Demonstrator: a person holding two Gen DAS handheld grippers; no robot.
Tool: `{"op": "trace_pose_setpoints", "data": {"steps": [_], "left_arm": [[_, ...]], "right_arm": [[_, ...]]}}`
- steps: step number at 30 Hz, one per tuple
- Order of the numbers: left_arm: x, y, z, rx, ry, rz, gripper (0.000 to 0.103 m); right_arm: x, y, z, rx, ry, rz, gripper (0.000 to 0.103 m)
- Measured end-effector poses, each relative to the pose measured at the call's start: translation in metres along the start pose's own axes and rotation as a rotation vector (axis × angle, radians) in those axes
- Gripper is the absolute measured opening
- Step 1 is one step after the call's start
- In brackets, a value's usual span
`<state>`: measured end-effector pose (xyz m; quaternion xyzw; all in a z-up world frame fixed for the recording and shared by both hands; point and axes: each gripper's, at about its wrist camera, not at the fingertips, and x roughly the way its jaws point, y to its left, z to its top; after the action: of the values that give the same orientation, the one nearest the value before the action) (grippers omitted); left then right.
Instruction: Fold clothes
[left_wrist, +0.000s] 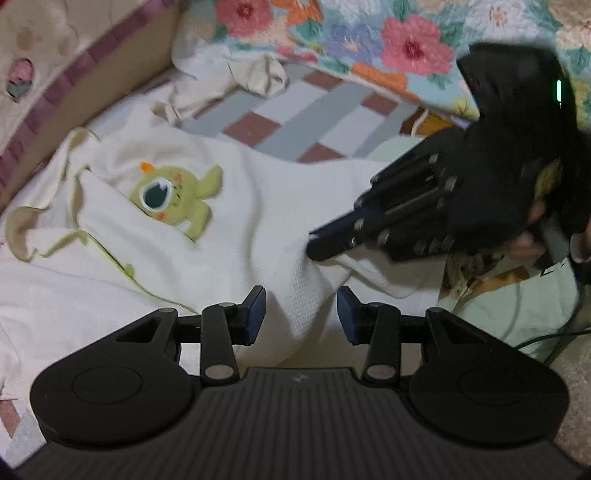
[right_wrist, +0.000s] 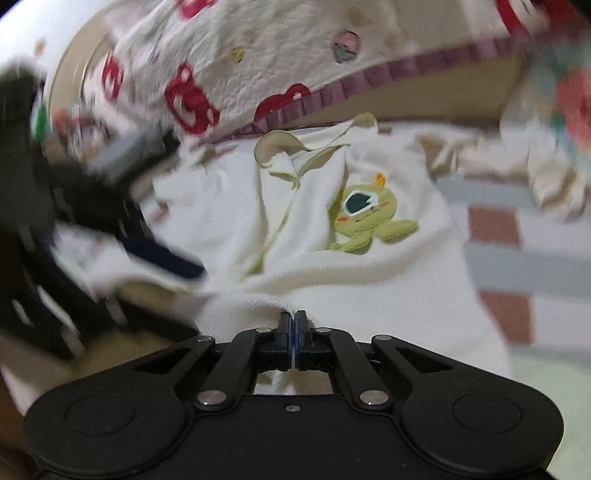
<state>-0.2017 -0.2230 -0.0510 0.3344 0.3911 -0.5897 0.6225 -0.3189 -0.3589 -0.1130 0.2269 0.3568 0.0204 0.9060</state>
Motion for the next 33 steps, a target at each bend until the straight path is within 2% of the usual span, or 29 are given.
{"op": "trace_pose_setpoints", "data": {"steps": [1, 3, 4, 5, 7, 9, 12, 13, 15, 17, 19, 21, 23, 27, 28, 29, 33], "left_arm": [[0.006, -0.001, 0.001, -0.002, 0.014, 0.028, 0.041], [0.017, 0.002, 0.001, -0.017, 0.041, 0.081, 0.027], [0.022, 0.005, 0.001, -0.029, 0.050, 0.098, 0.014], [0.026, 0.007, 0.001, -0.043, 0.056, 0.111, 0.012], [0.028, 0.017, 0.002, -0.111, 0.042, 0.082, 0.008], [0.029, 0.024, 0.003, -0.154, 0.039, 0.096, 0.008], [0.027, 0.034, 0.002, -0.206, 0.028, 0.110, 0.008], [0.026, 0.038, 0.000, -0.232, 0.024, 0.106, 0.008], [0.026, 0.048, -0.002, -0.301, 0.016, 0.083, 0.009], [0.027, 0.057, -0.003, -0.366, 0.010, 0.064, 0.009], [0.029, 0.064, -0.005, -0.418, 0.006, 0.052, 0.009], [0.030, 0.068, -0.007, -0.452, 0.006, 0.048, 0.009], [0.030, 0.067, -0.008, -0.454, 0.007, 0.048, 0.009], [0.025, 0.061, -0.007, -0.431, 0.000, 0.050, 0.008], [0.023, 0.058, -0.007, -0.424, -0.003, 0.050, 0.008], [0.021, 0.057, -0.006, -0.415, -0.004, 0.054, 0.008], [0.014, 0.053, -0.005, -0.389, -0.010, 0.064, 0.007]], "right_arm": [[-0.002, -0.005, 0.000, 0.051, 0.001, 0.032, 0.002], [-0.007, -0.012, -0.002, 0.125, -0.005, 0.078, 0.002], [-0.009, -0.013, -0.005, 0.129, -0.014, 0.073, 0.002], [-0.011, -0.013, -0.007, 0.127, -0.023, 0.057, 0.002], [-0.010, -0.012, -0.008, 0.085, -0.040, -0.041, 0.002], [-0.011, -0.003, -0.010, -0.015, -0.051, -0.202, 0.004], [-0.020, 0.020, -0.015, -0.221, -0.056, -0.503, 0.009], [-0.027, 0.027, -0.018, -0.271, -0.077, -0.540, 0.009], [-0.042, 0.038, -0.022, -0.316, -0.109, -0.490, 0.009], [-0.049, 0.046, -0.027, -0.324, -0.103, -0.366, 0.009], [-0.045, 0.054, -0.035, -0.351, -0.060, -0.296, 0.013], [-0.036, 0.057, -0.040, -0.354, 0.008, -0.271, 0.016], [-0.031, 0.048, -0.044, -0.255, 0.069, -0.234, 0.020], [-0.029, 0.018, -0.057, 0.051, 0.108, -0.071, 0.024], [-0.028, 0.015, -0.061, 0.088, 0.106, -0.054, 0.027], [-0.027, 0.019, -0.062, 0.061, 0.092, -0.078, 0.035], [-0.019, 0.029, -0.062, -0.033, 0.004, -0.151, 0.045]]}}
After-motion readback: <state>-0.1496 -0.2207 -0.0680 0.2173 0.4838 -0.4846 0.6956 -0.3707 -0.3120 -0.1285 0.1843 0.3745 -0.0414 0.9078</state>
